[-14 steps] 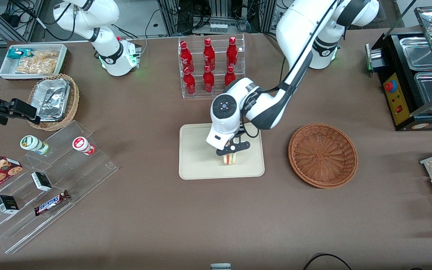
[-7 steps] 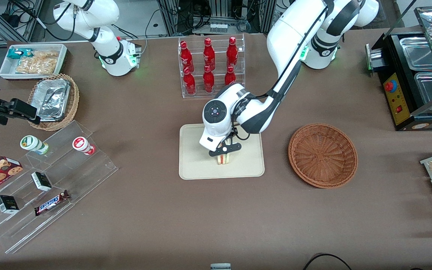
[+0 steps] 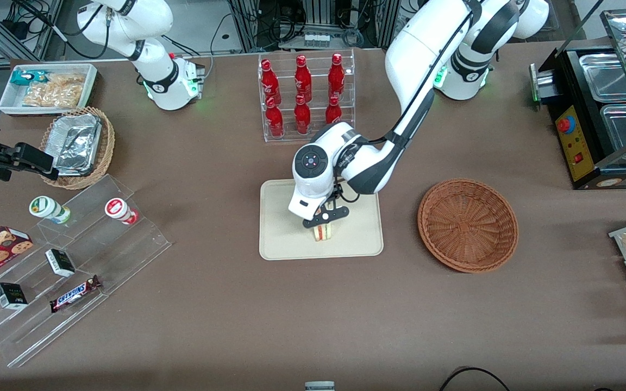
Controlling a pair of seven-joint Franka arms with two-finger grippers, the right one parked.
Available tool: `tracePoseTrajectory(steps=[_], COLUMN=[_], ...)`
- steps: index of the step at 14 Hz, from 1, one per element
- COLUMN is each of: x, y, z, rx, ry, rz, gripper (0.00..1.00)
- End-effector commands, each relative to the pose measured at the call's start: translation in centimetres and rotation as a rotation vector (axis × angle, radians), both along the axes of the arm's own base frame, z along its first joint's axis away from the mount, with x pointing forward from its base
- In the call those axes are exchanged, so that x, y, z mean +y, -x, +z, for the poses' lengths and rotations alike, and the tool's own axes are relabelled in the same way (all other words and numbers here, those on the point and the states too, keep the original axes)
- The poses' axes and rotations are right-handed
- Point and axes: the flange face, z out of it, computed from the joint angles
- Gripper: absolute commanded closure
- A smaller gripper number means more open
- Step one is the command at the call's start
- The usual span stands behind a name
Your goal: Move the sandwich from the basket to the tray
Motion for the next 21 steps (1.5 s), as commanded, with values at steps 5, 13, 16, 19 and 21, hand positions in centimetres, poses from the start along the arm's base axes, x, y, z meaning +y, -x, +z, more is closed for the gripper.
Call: tracePoseTrajectory(steps=[5,13,16,19,21], x=[0.7,11.6,18.0,23.7,28.3], y=[-0.7,-5.0,-6.1,-6.1,-5.6], z=[8.8,16.3,17.3,19.1,20.8], rx=[-0.072,0.023,0.071,0.081,0.093], ry=[0.032,-0.066,-0.083,-0.076,-0.069], rz=[0.006,0.082,0.013,-0.028,-0.081], gripper=[0.0,0.0,0.0,0.0,0.0])
